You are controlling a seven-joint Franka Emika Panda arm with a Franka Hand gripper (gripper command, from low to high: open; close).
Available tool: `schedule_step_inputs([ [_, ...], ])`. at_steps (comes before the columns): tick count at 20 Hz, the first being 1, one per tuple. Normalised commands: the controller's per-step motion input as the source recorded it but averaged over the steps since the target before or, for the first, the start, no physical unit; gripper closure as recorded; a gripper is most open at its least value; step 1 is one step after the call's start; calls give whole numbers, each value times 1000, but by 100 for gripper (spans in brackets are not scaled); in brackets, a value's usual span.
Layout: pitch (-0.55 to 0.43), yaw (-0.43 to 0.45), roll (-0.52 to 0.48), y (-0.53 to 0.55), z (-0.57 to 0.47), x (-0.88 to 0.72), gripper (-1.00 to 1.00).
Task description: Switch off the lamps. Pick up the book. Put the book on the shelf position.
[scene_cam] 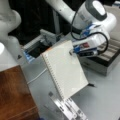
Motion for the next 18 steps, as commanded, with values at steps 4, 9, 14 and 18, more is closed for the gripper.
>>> schedule_step_inputs([
  [4,50,-270,-80,33,327,205,100],
  [9,45,-364,-19,0,325,163,100],
  [14,81,-378,18,-20,284,145,100],
  [18,113,-356,49,-29,291,110,100],
])
